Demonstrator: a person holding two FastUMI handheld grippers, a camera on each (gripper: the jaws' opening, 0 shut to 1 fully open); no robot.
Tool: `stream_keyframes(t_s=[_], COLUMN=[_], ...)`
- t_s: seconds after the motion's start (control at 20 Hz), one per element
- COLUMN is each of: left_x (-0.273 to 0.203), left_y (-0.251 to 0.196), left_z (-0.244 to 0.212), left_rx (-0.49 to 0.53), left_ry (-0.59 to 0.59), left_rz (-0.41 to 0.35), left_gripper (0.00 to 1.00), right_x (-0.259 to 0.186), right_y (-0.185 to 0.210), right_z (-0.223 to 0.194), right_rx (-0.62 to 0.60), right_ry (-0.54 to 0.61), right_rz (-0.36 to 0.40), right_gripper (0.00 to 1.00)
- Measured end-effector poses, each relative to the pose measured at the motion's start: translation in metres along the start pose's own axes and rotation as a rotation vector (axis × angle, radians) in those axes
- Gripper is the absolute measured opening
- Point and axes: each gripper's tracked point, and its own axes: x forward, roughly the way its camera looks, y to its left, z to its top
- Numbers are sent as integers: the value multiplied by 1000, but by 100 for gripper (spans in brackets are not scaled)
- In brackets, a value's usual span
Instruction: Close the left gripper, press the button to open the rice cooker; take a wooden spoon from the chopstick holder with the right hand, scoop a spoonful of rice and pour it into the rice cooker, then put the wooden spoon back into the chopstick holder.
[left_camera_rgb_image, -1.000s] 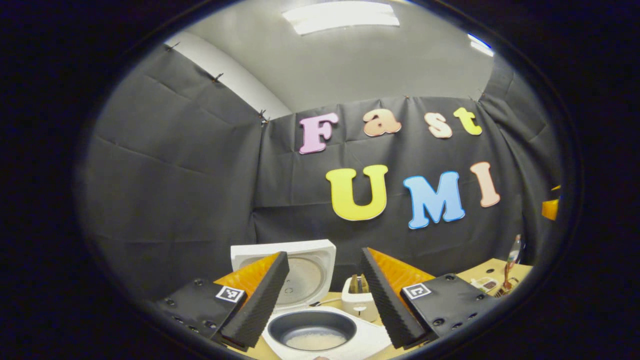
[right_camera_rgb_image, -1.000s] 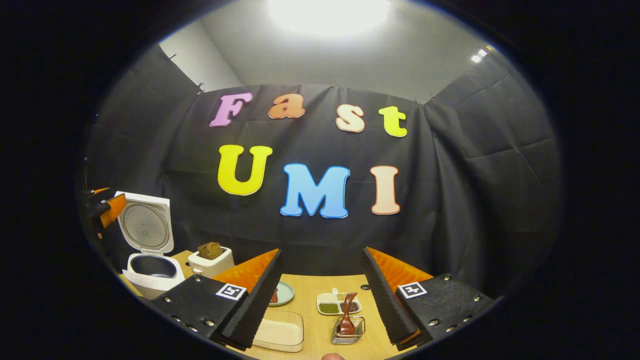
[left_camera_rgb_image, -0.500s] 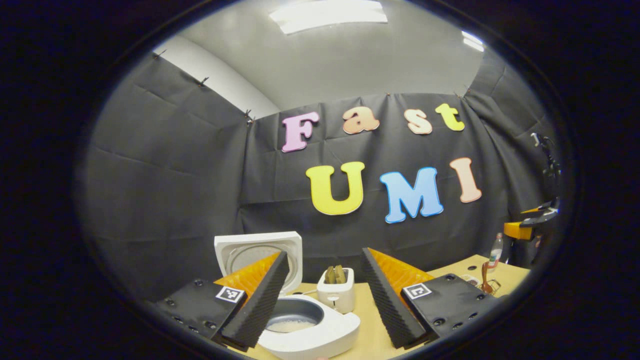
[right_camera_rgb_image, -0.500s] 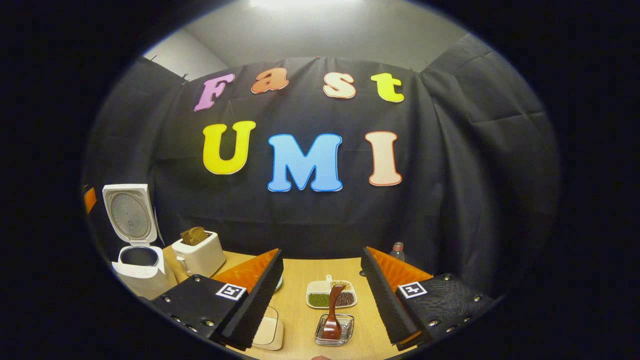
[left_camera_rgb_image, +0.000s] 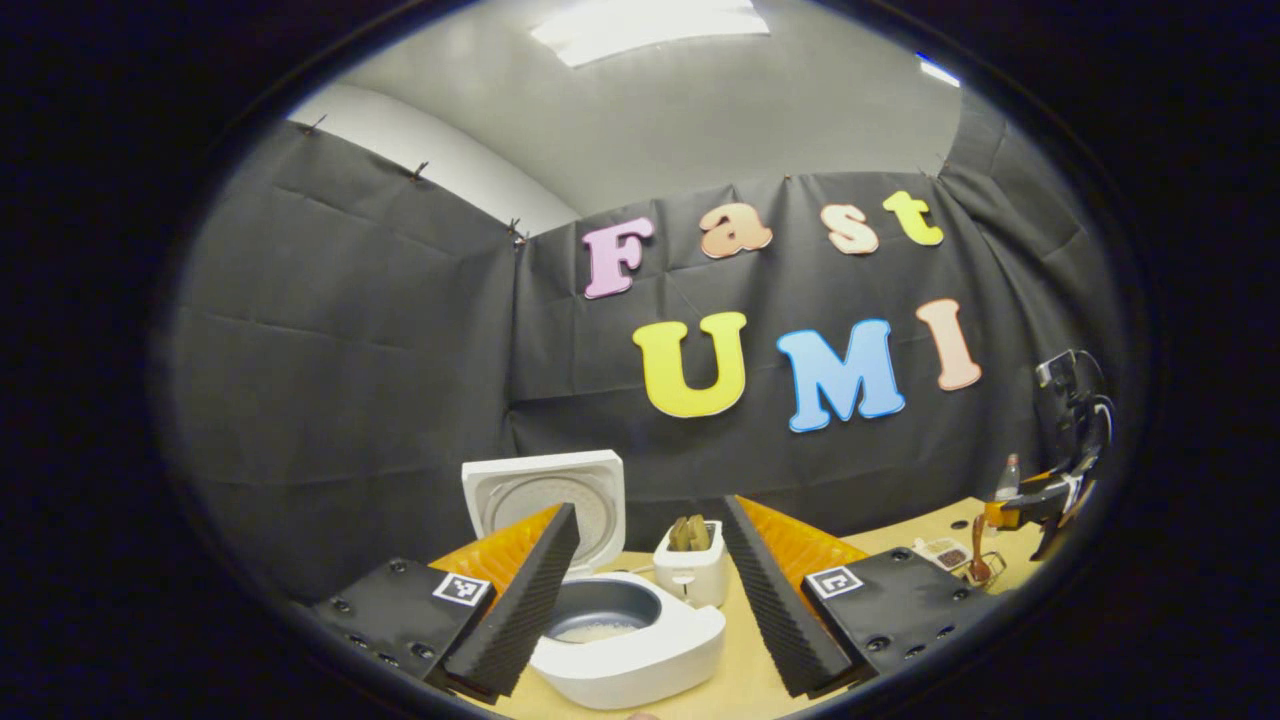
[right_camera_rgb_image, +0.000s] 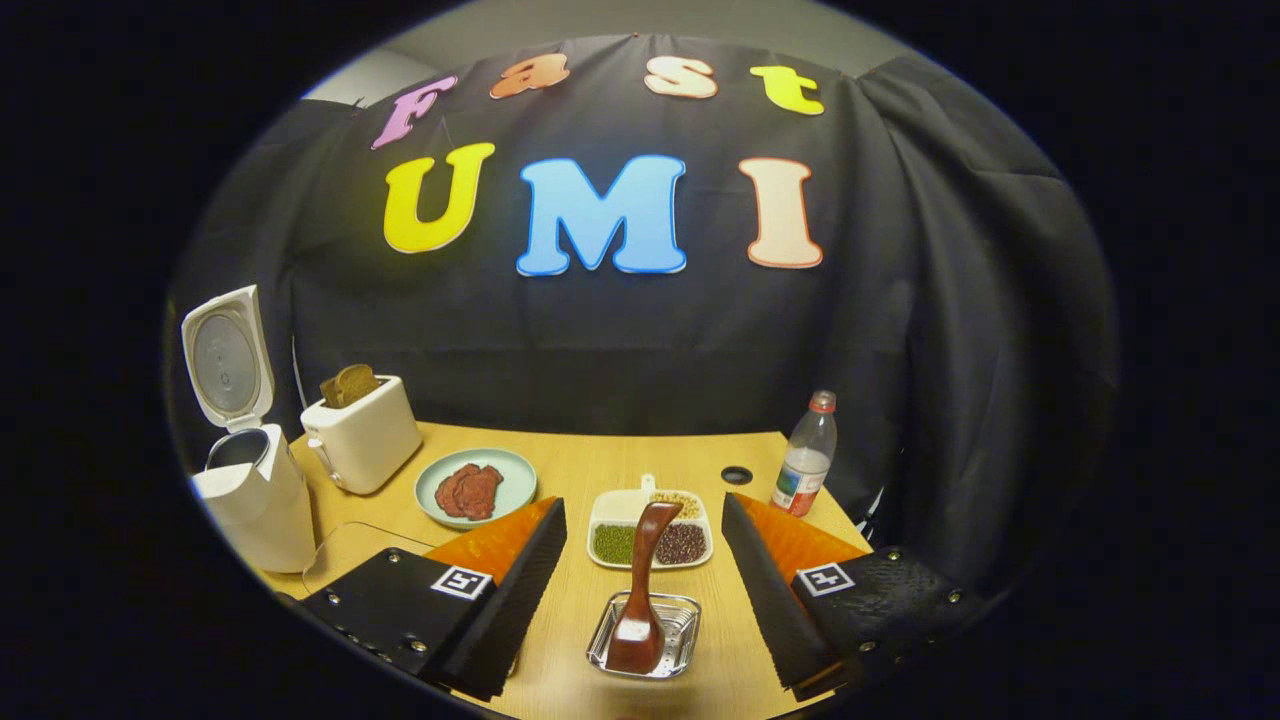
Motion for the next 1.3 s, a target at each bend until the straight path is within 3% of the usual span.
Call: stream_keyframes(t_s=[0.25, 0.45, 0.5, 0.65, 0.7, 0.75, 0.8, 0.85, 0.95, 1.3], left_x=[-13, -22, -24, -29, -31, -33, -34, -34, -33, -15], left_y=[15, 25, 27, 36, 38, 41, 42, 43, 44, 29], left_z=[-9, -14, -14, -14, -14, -12, -12, -11, -10, -13], left_rx=[17, 29, 33, 44, 45, 44, 44, 46, 49, 18], left_ry=[36, 57, 59, 61, 62, 60, 60, 59, 57, 38], left_rz=[66, 107, 117, 147, 154, 161, 165, 168, 172, 110], left_gripper=[100, 100, 93, 94, 94, 94, 94, 94, 94, 100], right_x=[33, 58, 61, 69, 71, 71, 75, 75, 75, 39], right_y=[1, 2, 5, 0, 2, 6, -1, -5, 1, -2], right_z=[-27, -48, -55, -69, -73, -74, -75, -74, -74, -41], right_rx=[14, 33, 39, 26, 32, 50, 49, 68, 108, 84], right_ry=[91, 179, 203, 248, 258, 269, 260, 258, 274, 193], right_rz=[28, 44, 54, 34, 41, 54, 15, 7, 37, 59], right_gripper=[95, 72, 71, 70, 43, 39, 39, 23, 13, 13])
